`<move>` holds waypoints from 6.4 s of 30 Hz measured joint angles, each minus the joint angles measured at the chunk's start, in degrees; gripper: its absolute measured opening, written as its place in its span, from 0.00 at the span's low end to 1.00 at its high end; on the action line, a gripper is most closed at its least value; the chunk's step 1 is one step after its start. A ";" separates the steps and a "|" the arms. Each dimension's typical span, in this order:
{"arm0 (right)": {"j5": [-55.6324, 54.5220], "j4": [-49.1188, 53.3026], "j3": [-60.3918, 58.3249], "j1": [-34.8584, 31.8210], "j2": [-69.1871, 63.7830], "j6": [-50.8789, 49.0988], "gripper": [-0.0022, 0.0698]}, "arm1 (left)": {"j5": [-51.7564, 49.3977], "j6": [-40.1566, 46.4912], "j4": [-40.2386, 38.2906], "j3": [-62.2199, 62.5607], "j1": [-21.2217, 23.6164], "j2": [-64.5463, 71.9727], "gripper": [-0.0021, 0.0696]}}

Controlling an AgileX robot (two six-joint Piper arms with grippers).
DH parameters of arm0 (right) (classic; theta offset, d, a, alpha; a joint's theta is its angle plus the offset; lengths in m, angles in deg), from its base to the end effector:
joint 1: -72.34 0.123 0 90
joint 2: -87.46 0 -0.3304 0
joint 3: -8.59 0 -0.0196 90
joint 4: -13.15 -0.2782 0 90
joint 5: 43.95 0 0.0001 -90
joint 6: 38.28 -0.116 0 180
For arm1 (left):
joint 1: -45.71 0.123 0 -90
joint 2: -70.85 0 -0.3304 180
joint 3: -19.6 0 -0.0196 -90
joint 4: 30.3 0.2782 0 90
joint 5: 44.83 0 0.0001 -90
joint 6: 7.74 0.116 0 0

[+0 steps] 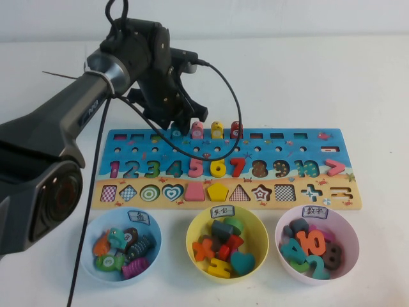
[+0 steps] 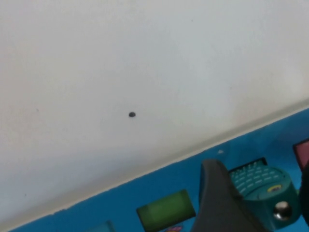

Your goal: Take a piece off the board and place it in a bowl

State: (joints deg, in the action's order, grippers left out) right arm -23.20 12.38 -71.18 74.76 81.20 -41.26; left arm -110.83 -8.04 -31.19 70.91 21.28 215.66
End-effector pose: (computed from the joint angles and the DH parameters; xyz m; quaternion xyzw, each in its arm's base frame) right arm 0.0587 0.0030 0.1643 0.0075 0.8027 0.0337 0.5954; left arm 0.5360 -0.2453 0.2073 0.2039 0.9627 -0.0455 0.1722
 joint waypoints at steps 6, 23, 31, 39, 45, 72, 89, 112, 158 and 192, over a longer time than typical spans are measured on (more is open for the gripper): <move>0.00 0.00 0.00 0.00 0.00 0.00 0.01 | 0.12 0.30 0.12 -0.01 0.00 0.35 0.33; 0.00 0.00 0.00 0.00 0.00 0.00 0.01 | -0.09 0.30 0.89 -0.01 0.00 0.35 0.32; 0.00 0.00 0.00 0.00 0.00 0.00 0.01 | -0.56 0.30 2.01 0.03 0.00 -0.41 0.32; 0.00 0.00 0.00 0.00 0.00 0.00 0.01 | -0.56 0.30 2.10 0.12 0.00 -0.87 0.32; 0.00 0.00 0.00 0.00 0.00 0.00 0.01 | -3.78 6.98 1.76 0.12 -0.05 -5.58 0.32; 0.00 0.00 0.00 0.00 0.00 0.00 0.01 | 4.95 12.07 -7.36 -66.50 -0.05 -57.66 0.32; 0.00 0.00 0.00 0.00 0.00 0.00 0.01 | 15.59 15.97 -8.10 -71.96 -0.05 -49.27 0.32; 0.00 0.00 0.00 0.00 0.00 0.00 0.01 | 18.56 16.58 -7.76 -71.96 -0.05 -69.76 0.11; 0.02 0.00 0.00 0.00 0.00 0.00 0.01 | 66.01 11.80 0.17 -125.50 1.07 -131.05 0.03; 0.25 0.00 0.00 0.00 0.35 0.00 0.01 | 44.88 3.44 1.57 -131.07 11.83 -138.68 0.03</move>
